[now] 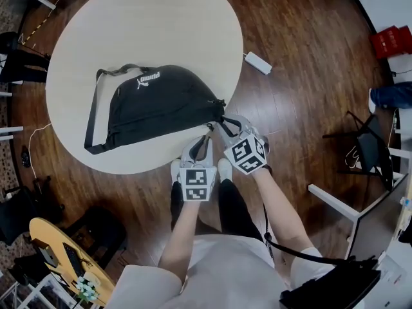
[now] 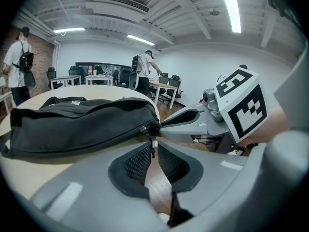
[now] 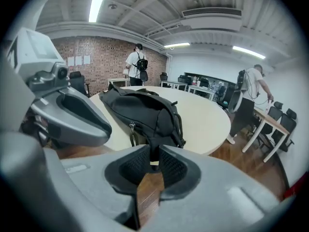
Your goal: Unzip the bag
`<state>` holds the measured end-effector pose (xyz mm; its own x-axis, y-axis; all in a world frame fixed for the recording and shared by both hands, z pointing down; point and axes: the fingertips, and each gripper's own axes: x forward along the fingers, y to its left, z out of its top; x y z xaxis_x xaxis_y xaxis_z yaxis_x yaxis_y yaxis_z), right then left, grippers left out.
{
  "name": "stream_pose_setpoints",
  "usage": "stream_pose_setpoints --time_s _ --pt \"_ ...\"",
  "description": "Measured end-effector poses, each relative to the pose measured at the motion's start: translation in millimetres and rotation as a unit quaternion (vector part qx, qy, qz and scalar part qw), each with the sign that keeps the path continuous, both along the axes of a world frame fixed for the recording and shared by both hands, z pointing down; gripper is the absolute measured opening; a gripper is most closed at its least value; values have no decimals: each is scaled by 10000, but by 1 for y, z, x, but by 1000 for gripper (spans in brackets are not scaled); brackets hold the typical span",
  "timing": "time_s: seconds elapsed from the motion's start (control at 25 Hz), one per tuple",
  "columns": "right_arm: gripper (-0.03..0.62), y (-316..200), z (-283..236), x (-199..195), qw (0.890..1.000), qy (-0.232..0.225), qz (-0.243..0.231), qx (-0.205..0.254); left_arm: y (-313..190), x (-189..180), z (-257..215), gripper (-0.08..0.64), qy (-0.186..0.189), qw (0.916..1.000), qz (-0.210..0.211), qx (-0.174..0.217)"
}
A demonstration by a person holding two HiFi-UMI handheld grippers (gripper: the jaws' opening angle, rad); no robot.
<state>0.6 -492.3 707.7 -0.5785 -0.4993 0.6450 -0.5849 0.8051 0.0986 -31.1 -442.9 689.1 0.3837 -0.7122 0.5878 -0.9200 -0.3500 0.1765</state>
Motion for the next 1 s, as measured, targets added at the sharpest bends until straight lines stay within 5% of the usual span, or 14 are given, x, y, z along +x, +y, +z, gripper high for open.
stream_pose_setpoints --time_s 0.2,0.48,0.76,1.0 --pt "43 1 -21 -2 9995 -289 -10 -158 -14 0 -7 161 176 9997 -169 73" --pt "43 4 -47 -9 9985 -481 -149 -209 -36 -3 -5 195 332 9982 -486 -72" --pt "41 3 -58 -10 9986 -479 -54 -223 -41 -12 -15 38 574 9943 -896 29" --pt "40 1 -53 -8 9984 -363 272 -349 -27 -29 -19 29 714 9936 -864 -106"
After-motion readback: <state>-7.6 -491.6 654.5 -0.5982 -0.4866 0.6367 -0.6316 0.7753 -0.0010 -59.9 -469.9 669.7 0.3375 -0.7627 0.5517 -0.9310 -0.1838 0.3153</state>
